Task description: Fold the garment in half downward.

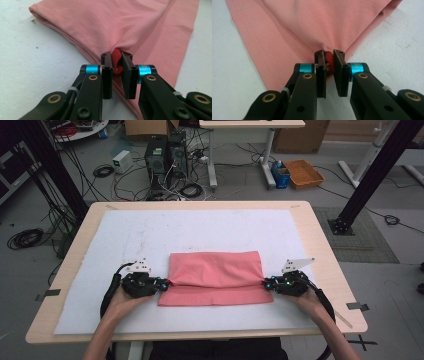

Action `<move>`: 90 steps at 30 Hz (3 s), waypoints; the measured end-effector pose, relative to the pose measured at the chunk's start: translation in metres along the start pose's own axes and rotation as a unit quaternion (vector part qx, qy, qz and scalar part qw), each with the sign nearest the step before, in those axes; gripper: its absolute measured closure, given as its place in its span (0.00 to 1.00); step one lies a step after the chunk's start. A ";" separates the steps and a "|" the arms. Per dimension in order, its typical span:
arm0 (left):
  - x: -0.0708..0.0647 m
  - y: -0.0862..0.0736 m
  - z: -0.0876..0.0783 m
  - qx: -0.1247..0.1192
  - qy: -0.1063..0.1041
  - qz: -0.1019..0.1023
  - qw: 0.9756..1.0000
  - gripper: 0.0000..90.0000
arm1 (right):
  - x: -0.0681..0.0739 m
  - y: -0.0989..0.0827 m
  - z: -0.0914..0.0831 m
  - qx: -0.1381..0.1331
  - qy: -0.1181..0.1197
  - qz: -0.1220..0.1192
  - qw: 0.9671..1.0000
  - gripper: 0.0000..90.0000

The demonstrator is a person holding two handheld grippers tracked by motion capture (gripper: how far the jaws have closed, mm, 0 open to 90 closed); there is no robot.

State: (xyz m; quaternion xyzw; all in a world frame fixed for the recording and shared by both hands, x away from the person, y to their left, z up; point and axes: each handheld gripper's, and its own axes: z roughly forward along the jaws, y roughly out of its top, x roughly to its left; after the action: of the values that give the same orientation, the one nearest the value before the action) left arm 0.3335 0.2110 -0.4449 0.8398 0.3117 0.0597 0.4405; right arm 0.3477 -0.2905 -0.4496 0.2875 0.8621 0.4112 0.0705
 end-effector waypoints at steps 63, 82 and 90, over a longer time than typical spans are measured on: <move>-0.028 -0.017 -0.023 0.015 -0.043 0.009 0.999 0.97 | 0.019 -0.024 -0.027 -0.014 0.084 0.050 0.995 0.98; -0.027 -0.012 -0.032 0.000 -0.032 0.023 0.999 0.80 | 0.020 -0.017 -0.033 -0.013 0.071 0.035 0.997 0.73; -0.029 0.010 -0.025 -0.023 -0.019 0.043 0.999 0.76 | 0.021 0.010 -0.032 -0.066 0.039 0.016 0.997 0.75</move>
State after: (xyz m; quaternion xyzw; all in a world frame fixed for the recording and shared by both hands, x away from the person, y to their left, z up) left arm 0.3054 0.2077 -0.4169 0.8431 0.2652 0.0702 0.4625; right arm 0.3232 -0.2947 -0.4189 0.2799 0.8303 0.4794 0.0485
